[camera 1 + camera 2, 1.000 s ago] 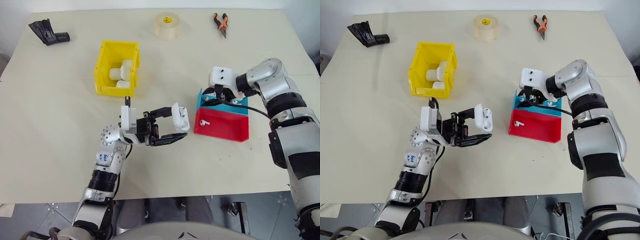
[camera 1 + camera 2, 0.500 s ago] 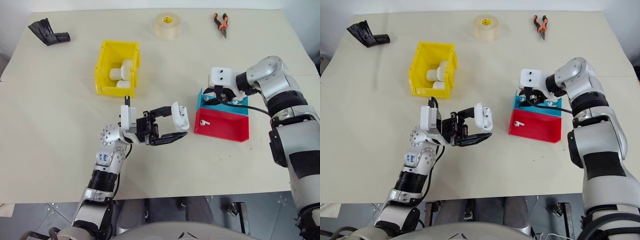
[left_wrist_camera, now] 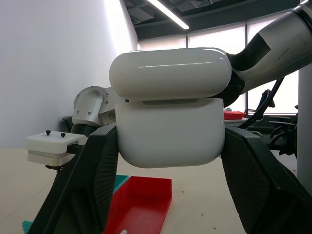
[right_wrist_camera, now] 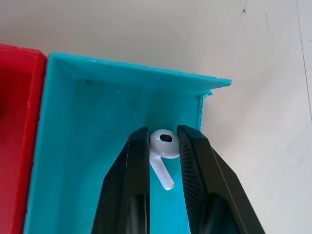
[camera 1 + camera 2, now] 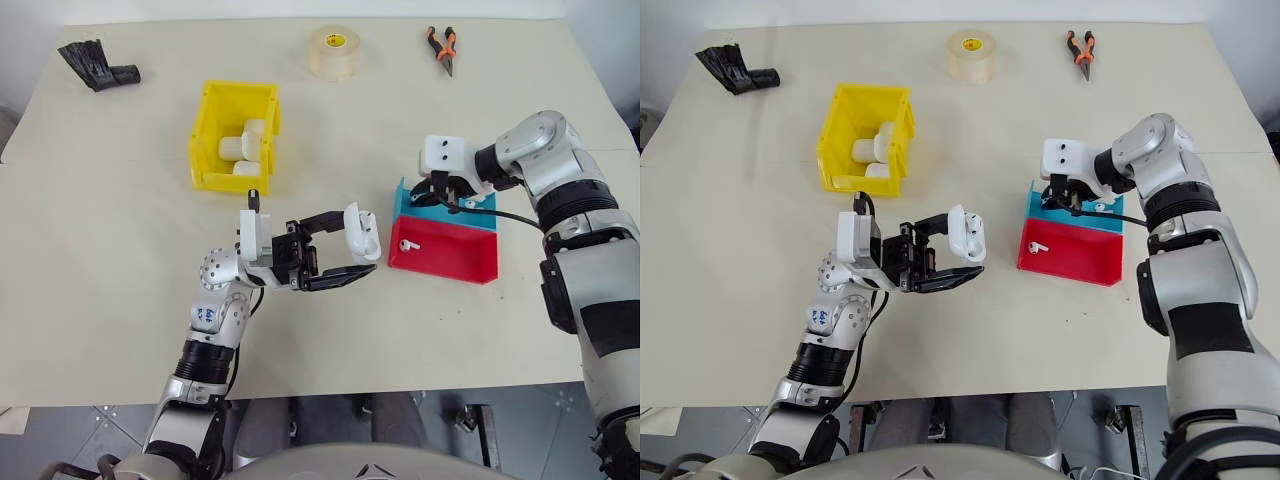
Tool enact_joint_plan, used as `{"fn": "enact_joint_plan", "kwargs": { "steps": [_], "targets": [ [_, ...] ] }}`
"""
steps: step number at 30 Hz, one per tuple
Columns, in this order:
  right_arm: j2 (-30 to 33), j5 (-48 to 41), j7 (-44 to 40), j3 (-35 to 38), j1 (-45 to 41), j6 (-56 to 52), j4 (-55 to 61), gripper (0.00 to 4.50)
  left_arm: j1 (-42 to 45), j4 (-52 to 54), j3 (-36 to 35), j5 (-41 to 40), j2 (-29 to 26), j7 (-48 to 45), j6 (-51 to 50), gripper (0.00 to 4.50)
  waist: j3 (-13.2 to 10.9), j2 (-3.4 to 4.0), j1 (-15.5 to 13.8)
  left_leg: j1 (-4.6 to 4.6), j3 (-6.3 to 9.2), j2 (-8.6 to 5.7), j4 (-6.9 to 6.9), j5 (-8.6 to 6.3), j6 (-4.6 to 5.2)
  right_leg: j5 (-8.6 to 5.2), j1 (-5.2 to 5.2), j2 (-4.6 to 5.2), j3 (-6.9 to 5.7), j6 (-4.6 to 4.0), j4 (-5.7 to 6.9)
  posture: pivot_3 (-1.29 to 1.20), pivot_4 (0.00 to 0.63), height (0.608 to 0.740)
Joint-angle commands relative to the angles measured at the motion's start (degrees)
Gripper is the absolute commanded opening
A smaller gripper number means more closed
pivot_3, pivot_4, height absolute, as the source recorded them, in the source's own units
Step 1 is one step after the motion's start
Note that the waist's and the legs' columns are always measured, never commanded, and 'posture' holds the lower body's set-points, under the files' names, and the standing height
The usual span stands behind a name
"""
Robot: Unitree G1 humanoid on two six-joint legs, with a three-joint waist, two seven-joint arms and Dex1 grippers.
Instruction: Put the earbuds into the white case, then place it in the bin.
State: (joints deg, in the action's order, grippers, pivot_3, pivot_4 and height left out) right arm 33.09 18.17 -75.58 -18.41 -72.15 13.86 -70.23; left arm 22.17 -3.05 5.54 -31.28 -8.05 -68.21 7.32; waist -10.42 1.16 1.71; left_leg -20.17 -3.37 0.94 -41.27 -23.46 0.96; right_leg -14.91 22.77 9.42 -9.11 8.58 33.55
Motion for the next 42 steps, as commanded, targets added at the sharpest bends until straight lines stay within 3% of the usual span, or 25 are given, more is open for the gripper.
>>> {"fn": "enact_joint_plan", "kwargs": {
  "steps": [1,9,14,19,24,30,35,42],
  "targets": [
    [1.1,0.9,-0.3,-0.2,0.6,0.2,-0.8,0.46,-0.1,1.8,-0.1,-0.7,0.0,0.2,0.1,2.77,0.0,0.0,0.0,0.0,0.0,0.0,0.0,0.0,0.0,0.0,0.0,0.0,0.0,0.0,0.0,0.0,0.15,0.74],
    [3.9,-9.9,-4.9,10.3,-0.8,-5.0,3.2,0.46,-0.3,1.6,-0.2,-0.7,0.1,0.2,0.3,2.77,0.0,0.07,-0.1,-0.02,0.01,0.0,0.0,0.0,0.0,0.0,0.0,0.0,-0.01,0.0,-0.01,0.0,0.15,0.74],
    [8.2,-16.1,-8.9,15.5,3.8,-11.9,11.6,0.46,0.0,1.0,-0.3,-1.1,0.3,-0.1,-0.1,2.77,-0.1,0.09,-0.2,-0.04,0.03,-0.01,0.0,0.0,0.0,0.0,0.0,0.01,-0.02,0.0,-0.03,0.0,0.15,0.74],
    [8.7,-29.0,-9.3,23.3,12.7,-33.5,30.5,0.46,1.5,-0.5,-0.6,-1.3,0.8,0.0,-0.7,2.77,-0.1,0.1,-0.2,-0.04,-0.01,0.0,0.0,0.0,0.0,0.0,0.01,0.0,0.0,0.0,-0.01,0.0,0.15,0.74],
    [3.8,-49.9,-0.3,36.4,28.3,-56.0,58.6,0.46,4.0,-2.6,-1.0,-1.2,1.7,0.1,-0.8,2.77,-0.1,0.09,-0.7,-0.05,0.04,-0.01,-0.03,0.0,0.0,0.0,0.01,0.01,-0.01,0.0,0.0,0.0,0.15,0.74],
    [-2.1,-68.5,12.4,44.5,39.8,-70.8,77.3,0.46,5.2,-3.4,-1.1,-1.1,2.0,-0.1,-1.6,2.77,-0.1,0.09,-2.2,-0.08,0.08,-0.05,-0.11,0.0,0.0,0.0,0.01,0.02,0.01,0.0,0.02,0.0,0.15,0.74],
    [-7.3,-82.1,23.0,46.9,44.3,-75.0,86.1,0.46,5.8,-3.7,-1.2,-1.0,2.2,0.0,-2.5,2.77,-0.1,0.09,-2.1,-0.04,0.05,-0.04,-0.08,0.0,0.0,0.0,0.01,0.01,0.01,0.0,0.03,0.0,0.15,0.74],
    [-13.8,-93.9,35.2,42.3,51.8,-73.3,95.8,0.46,6.9,-3.8,-1.0,-0.6,3.2,0.7,-3.1,2.77,-0.1,0.09,-2.1,-0.03,0.05,-0.07,-0.06,0.0,0.0,0.0,0.01,0.01,0.02,0.0,0.03,0.0,0.15,0.74]
  ]
}}
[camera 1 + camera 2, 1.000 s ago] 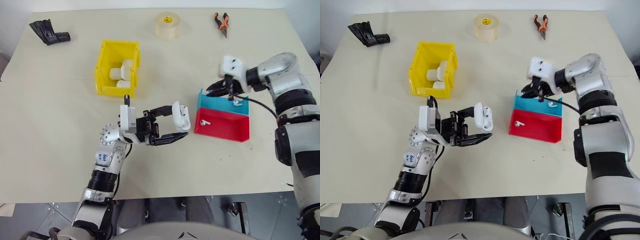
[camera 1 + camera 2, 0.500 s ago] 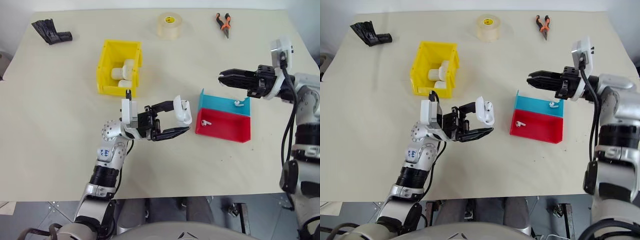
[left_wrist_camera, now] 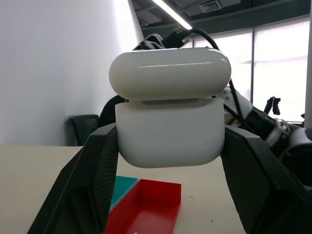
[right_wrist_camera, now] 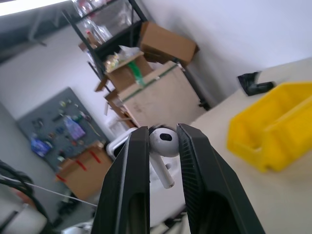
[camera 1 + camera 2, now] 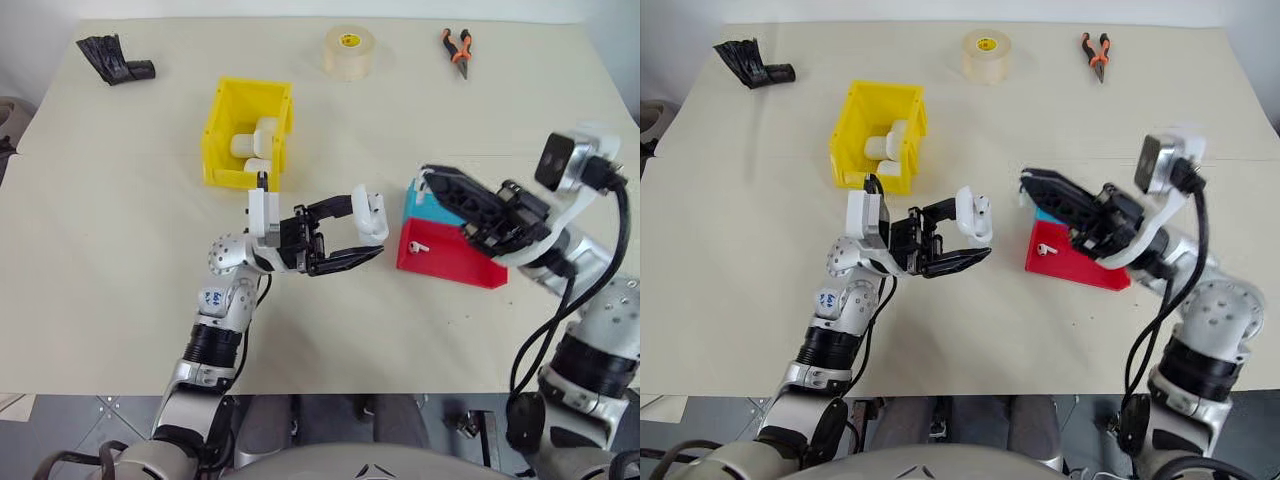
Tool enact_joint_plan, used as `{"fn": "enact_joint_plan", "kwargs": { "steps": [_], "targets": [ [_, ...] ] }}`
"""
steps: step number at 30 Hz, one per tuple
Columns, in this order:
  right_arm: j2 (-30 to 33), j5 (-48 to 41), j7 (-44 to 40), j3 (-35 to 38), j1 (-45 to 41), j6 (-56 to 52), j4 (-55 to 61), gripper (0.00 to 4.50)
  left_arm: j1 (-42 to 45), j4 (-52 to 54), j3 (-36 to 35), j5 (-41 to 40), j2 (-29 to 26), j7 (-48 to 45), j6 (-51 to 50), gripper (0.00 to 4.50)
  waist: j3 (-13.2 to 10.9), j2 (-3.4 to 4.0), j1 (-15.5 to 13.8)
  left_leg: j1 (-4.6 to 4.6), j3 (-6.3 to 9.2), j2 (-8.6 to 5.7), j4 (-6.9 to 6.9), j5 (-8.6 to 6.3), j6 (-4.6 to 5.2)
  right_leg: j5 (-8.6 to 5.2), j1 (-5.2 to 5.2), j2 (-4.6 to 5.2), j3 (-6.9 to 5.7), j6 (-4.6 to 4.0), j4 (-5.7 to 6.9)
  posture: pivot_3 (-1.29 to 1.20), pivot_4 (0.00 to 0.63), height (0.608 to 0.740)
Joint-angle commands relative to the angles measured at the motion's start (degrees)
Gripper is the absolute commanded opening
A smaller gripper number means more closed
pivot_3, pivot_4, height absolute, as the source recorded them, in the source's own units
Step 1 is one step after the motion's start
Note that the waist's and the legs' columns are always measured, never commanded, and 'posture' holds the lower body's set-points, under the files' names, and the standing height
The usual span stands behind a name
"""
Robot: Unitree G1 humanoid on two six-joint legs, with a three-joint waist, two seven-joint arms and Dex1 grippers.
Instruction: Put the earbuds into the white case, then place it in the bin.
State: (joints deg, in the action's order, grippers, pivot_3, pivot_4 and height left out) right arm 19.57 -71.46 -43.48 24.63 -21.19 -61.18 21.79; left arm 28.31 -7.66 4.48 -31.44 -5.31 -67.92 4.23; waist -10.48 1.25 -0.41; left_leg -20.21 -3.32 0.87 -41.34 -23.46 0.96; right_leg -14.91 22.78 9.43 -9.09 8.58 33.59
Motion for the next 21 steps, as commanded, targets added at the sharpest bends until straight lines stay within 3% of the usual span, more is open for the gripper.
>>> {"fn": "enact_joint_plan", "kwargs": {
  "steps": [1,21],
  "targets": [
    [-0.4,-5.0,3.9,-1.2,1.6,2.3,4.2,0.46,0.8,0.8,0.1,-0.5,0.5,0.4,-0.1,2.77,0.0,0.0,0.1,0.01,-0.01,-0.01,0.0,0.0,0.0,0.0,0.0,0.0,0.02,0.0,-0.01,0.0,0.15,0.74],
    [1.3,-7.7,6.4,-9.1,8.7,11.4,5.7,0.46,1.0,1.2,0.4,-0.5,0.8,0.1,-0.9,2.77,0.0,0.0,0.2,0.02,-0.03,-0.01,0.04,0.0,0.0,0.0,0.0,0.0,0.01,0.0,-0.02,0.0,0.15,0.74]
  ]
}}
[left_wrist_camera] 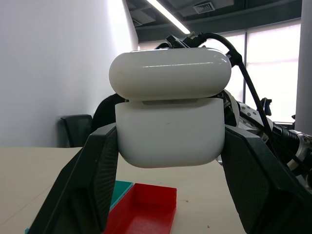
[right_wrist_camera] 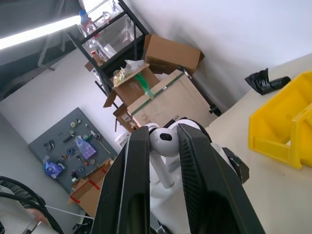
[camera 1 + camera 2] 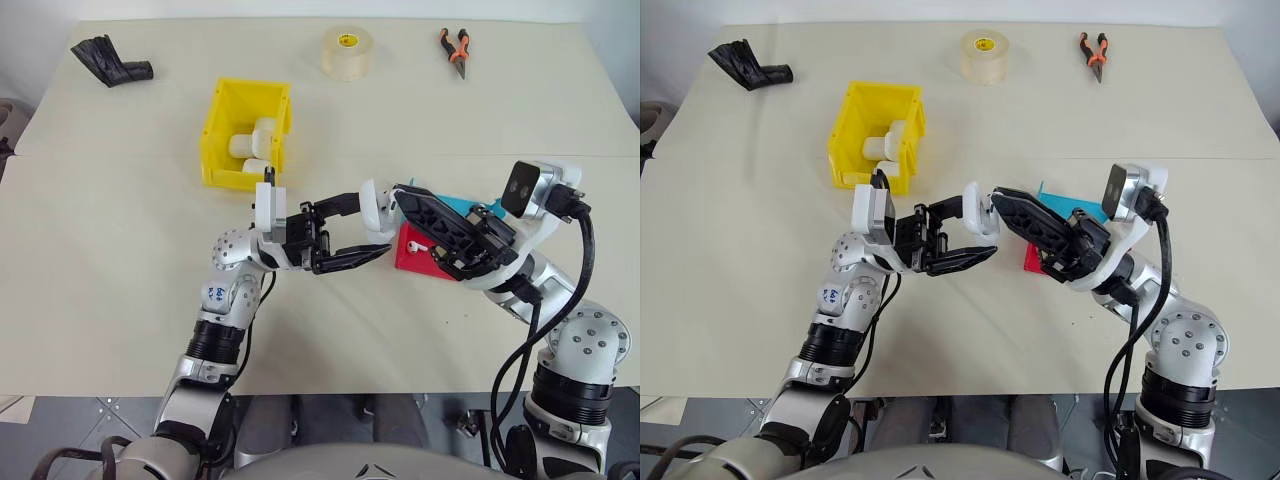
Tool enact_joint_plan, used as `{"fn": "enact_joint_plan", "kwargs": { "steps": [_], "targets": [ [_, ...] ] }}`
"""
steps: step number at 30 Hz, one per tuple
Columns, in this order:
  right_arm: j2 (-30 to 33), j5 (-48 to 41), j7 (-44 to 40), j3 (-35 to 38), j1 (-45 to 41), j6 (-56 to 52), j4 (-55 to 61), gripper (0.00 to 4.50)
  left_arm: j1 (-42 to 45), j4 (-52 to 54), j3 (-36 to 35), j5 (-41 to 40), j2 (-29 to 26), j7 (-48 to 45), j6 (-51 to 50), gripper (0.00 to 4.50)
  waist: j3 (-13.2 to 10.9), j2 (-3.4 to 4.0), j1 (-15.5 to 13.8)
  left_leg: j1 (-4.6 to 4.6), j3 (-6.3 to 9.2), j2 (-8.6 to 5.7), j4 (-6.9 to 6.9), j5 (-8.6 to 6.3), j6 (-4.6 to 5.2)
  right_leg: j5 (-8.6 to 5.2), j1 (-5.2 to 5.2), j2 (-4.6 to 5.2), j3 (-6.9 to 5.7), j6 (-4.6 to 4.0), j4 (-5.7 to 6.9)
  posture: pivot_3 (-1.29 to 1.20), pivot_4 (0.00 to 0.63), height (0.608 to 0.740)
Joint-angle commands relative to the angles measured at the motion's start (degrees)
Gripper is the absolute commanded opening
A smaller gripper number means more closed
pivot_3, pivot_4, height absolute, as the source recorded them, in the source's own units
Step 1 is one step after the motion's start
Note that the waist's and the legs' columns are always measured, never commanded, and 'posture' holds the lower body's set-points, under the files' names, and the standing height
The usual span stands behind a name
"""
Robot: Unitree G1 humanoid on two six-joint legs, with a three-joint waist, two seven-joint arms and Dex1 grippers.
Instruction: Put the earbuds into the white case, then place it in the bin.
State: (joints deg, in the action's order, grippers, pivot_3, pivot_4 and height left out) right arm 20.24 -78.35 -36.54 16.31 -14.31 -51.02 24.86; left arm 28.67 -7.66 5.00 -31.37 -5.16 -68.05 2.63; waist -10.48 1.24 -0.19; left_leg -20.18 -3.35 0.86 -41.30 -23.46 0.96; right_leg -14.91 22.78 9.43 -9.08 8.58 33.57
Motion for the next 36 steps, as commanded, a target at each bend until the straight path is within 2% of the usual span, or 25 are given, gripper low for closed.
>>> {"fn": "enact_joint_plan", "kwargs": {
  "steps": [1,12,18,19,23,27,31,34,36],
  "targets": [
    [0.5,0.0,-0.7,-1.3,2.7,1.7,2.8,0.46,0.7,1.2,-0.2,-0.6,0.7,0.3,0.7,2.77,0.0,0.0,-0.1,0.0,0.0,0.0,0.0,0.0,0.0,0.0,0.0,0.0,0.0,0.0,0.0,0.0,0.15,0.74],
    [1.6,5.6,-2.6,-4.0,6.1,7.3,1.8,0.46,1.1,1.4,-1.1,-1.5,0.8,1.0,0.5,2.77,0.0,0.0,-0.1,0.0,0.0,0.0,0.0,0.0,0.0,0.0,0.0,0.0,0.01,0.0,-0.01,0.0,0.15,0.74],
    [4.5,1.5,-1.1,-4.0,4.6,4.7,0.7,0.46,1.4,1.1,-1.3,-1.7,0.6,0.7,0.5,2.77,0.0,0.0,-0.1,0.0,0.0,0.0,0.0,0.0,0.0,0.0,0.0,0.0,0.0,0.0,-0.01,0.0,0.15,0.74],
    [4.8,3.9,-1.1,-4.4,4.1,6.0,1.1,0.81,1.5,1.0,-1.3,-1.7,0.6,0.6,0.5,2.77,0.0,0.0,-0.1,0.0,0.0,0.0,0.0,0.0,0.0,0.0,0.0,0.0,0.0,0.0,-0.01,0.0,0.15,0.74],
    [7.7,3.3,-3.1,-3.8,3.0,5.6,1.0,2.09,1.2,1.1,-1.3,-1.4,0.5,0.4,-0.1,2.77,0.0,-0.01,-0.2,0.0,0.0,0.01,0.0,0.0,0.0,0.0,0.0,0.0,0.0,0.0,-0.01,0.0,0.15,0.74],
    [12.0,8.9,-7.4,-1.5,3.4,9.1,-0.9,3.45,0.3,2.1,-1.7,-0.7,-1.3,0.6,-1.0,2.77,0.0,-0.01,-0.8,-0.01,-0.02,0.0,-0.02,-0.01,0.01,0.0,0.0,0.0,0.02,0.0,-0.03,0.0,0.15,0.74],
    [17.0,12.9,-12.3,0.4,3.9,10.3,-4.3,3.45,-1.3,4.4,-1.9,0.7,-5.7,0.7,-2.6,2.77,0.0,-0.01,-1.1,0.0,-0.05,0.01,-0.02,-0.01,0.01,0.0,0.0,0.0,0.02,0.0,-0.03,0.0,0.15,0.74],
    [21.2,21.3,-18.1,-1.9,3.5,14.6,-5.7,2.8,-1.4,5.5,-0.9,5.6,-11.2,1.7,-2.8,2.77,0.0,-0.01,-1.1,0.0,-0.06,0.01,-0.02,-0.01,0.01,0.0,0.0,0.0,0.03,0.0,-0.03,0.0,0.15,0.74],
    [22.2,25.6,-20.7,-3.7,2.6,17.9,-6.2,2.15,-0.8,5.6,0.8,8.9,-14.5,0.7,-2.0,2.77,0.0,-0.01,-1.1,0.02,-0.07,0.01,0.0,0.0,0.01,0.0,0.0,0.0,0.03,0.0,-0.03,0.0,0.15,0.74]
  ]
}}
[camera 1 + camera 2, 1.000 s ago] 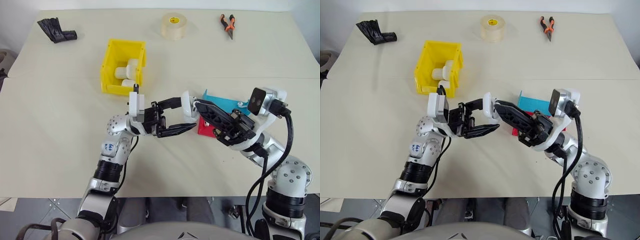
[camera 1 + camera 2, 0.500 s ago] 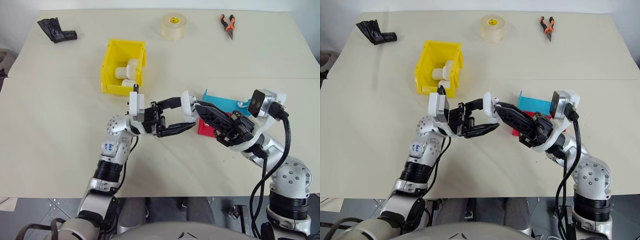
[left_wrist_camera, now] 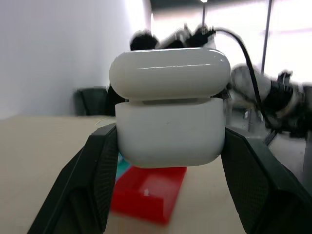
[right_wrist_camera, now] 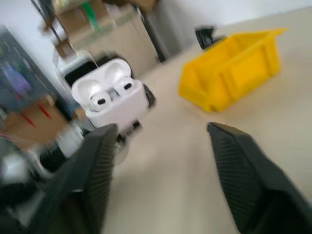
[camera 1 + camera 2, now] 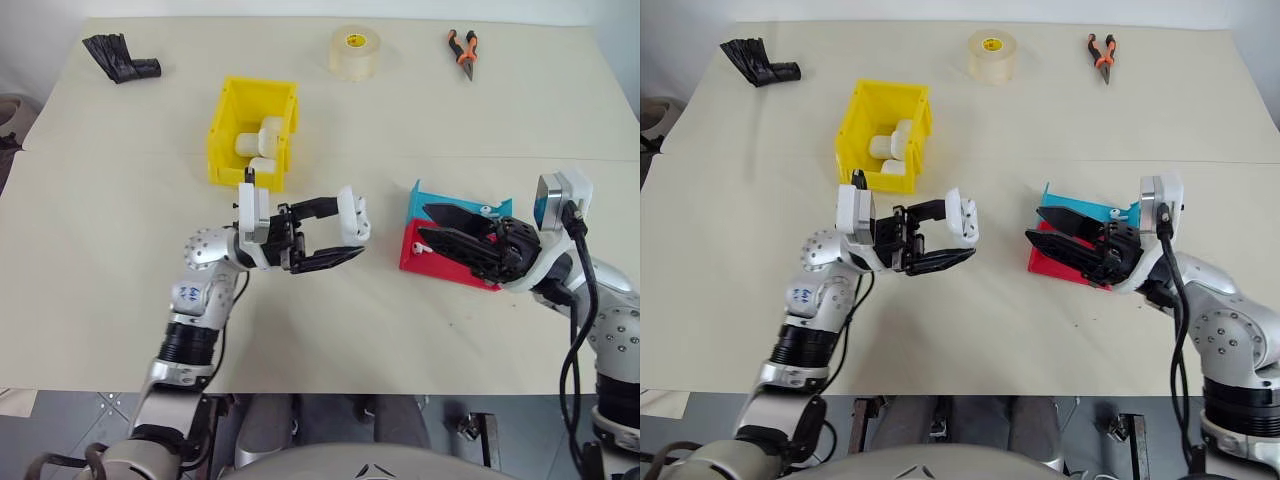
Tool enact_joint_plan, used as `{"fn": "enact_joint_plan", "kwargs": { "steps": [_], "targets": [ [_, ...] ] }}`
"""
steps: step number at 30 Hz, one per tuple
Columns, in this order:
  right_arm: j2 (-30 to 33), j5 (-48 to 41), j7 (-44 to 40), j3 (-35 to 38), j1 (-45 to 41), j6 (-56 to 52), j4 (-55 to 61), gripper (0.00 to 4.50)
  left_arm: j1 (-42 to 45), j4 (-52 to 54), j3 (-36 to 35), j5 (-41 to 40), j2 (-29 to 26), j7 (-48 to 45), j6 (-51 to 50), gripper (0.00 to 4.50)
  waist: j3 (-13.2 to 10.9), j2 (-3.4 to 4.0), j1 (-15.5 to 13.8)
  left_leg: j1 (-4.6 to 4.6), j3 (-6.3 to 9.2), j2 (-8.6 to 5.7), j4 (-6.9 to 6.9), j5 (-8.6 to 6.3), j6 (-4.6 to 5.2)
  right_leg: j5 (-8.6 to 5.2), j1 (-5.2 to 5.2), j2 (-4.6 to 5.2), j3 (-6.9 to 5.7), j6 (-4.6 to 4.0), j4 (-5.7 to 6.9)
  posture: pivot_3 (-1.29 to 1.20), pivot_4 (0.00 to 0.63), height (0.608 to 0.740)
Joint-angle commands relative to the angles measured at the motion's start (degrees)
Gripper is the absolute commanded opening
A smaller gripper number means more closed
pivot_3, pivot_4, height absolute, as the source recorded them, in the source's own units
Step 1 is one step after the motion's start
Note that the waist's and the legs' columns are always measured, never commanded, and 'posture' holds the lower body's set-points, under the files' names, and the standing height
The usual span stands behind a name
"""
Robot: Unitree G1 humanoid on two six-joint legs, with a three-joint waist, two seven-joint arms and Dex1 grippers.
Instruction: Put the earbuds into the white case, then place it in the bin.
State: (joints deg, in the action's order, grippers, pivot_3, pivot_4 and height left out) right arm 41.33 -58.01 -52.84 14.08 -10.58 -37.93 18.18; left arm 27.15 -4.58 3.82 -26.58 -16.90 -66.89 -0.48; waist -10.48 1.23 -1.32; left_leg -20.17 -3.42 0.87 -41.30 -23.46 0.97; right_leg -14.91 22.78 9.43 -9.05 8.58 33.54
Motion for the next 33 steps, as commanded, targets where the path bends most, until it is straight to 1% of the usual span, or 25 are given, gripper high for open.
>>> {"fn": "enact_joint_plan", "kwargs": {
  "steps": [1,4,6,12,15,18,21,25,28,31,33],
  "targets": [
    [1.4,7.9,-6.1,-2.6,-1.8,7.3,0.5,1.78,1.3,2.6,3.1,6.4,-4.5,-0.3,0.9,2.77,0.0,0.0,0.0,0.01,-0.01,0.0,0.0,0.0,0.0,0.0,0.0,0.0,0.0,0.0,0.0,0.0,0.15,0.74],
    [1.8,15.0,-11.6,-6.9,-3.6,14.5,1.1,0.73,2.9,4.2,6.2,10.5,-8.8,0.2,-3.7,2.77,0.0,-0.01,0.0,0.0,-0.03,-0.01,-0.01,0.0,0.0,0.0,0.0,0.0,0.01,0.0,0.0,0.0,0.15,0.74],
    [0.9,16.1,-12.5,-8.8,-5.3,15.2,1.3,0.01,3.8,5.6,7.5,11.0,-9.8,1.1,-8.1,2.77,0.0,-0.01,-0.1,0.0,-0.03,0.0,0.01,0.0,0.0,0.0,0.0,0.0,0.0,0.0,-0.01,0.0,0.15,0.74],
    [-1.1,18.3,-11.6,-14.0,-10.9,13.9,3.2,0.01,5.6,6.8,9.6,12.0,-8.2,3.9,-12.9,2.77,0.0,-0.02,0.0,-0.01,-0.01,0.01,0.0,0.0,0.0,0.0,0.0,0.0,-0.02,0.0,0.0,0.0,0.15,0.74],
    [-2.4,19.0,-9.8,-16.7,-13.9,11.5,4.0,0.01,6.1,6.9,10.7,12.6,-7.3,4.2,-12.7,2.77,0.0,-0.02,0.1,-0.01,-0.01,0.01,-0.01,0.0,-0.01,0.0,0.01,0.0,-0.01,0.0,0.01,0.0,0.15,0.74],
    [-2.5,20.3,-9.5,-18.5,-14.8,10.5,3.6,0.01,6.2,6.7,11.1,12.7,-6.6,4.3,-11.6,2.77,0.0,-0.03,-0.2,-0.02,0.01,0.01,-0.01,0.0,0.0,0.0,0.0,0.0,-0.03,0.0,0.01,0.0,0.15,0.74],
    [-2.3,22.9,-10.2,-19.1,-13.8,12.2,0.5,0.01,5.8,6.8,11.1,12.5,-6.3,3.7,-10.1,2.77,0.0,-0.03,-0.1,-0.04,0.02,-0.01,-0.02,0.0,0.0,0.0,0.0,0.0,-0.03,0.0,0.0,0.0,0.15,0.74],
    [-1.2,23.5,-11.9,-15.0,-10.8,15.1,-4.6,0.01,5.5,6.9,9.8,11.5,-7.3,2.4,-9.1,2.77,0.0,-0.03,-0.1,-0.03,0.01,0.0,-0.01,0.0,0.0,0.0,0.01,0.0,-0.03,0.0,0.0,0.0,0.15,0.74],
    [-0.6,23.6,-13.6,-11.8,-7.9,17.8,-7.8,0.01,5.2,7.4,8.0,9.3,-6.9,1.9,-8.7,2.77,0.0,-0.04,-0.1,-0.05,0.01,-0.01,-0.02,0.0,0.0,0.0,0.01,0.0,-0.03,0.0,0.0,0.0,0.15,0.74],
    [-1.1,21.8,-12.9,-8.0,-5.6,17.7,-9.5,0.01,3.6,9.9,5.4,5.7,-6.5,2.9,-10.9,2.77,0.0,-0.04,0.0,-0.03,0.0,0.02,-0.01,0.0,0.0,0.0,0.01,0.0,-0.03,0.0,0.0,0.0,0.15,0.74],
    [-1.4,22.7,-10.0,-5.8,-5.1,17.9,-10.4,0.01,1.5,11.8,3.5,4.5,-6.8,4.3,-11.4,2.77,0.0,-0.04,0.1,-0.01,0.0,0.02,0.0,0.0,0.0,0.0,0.0,0.0,-0.02,0.0,0.01,0.0,0.15,0.74]
  ]
}}
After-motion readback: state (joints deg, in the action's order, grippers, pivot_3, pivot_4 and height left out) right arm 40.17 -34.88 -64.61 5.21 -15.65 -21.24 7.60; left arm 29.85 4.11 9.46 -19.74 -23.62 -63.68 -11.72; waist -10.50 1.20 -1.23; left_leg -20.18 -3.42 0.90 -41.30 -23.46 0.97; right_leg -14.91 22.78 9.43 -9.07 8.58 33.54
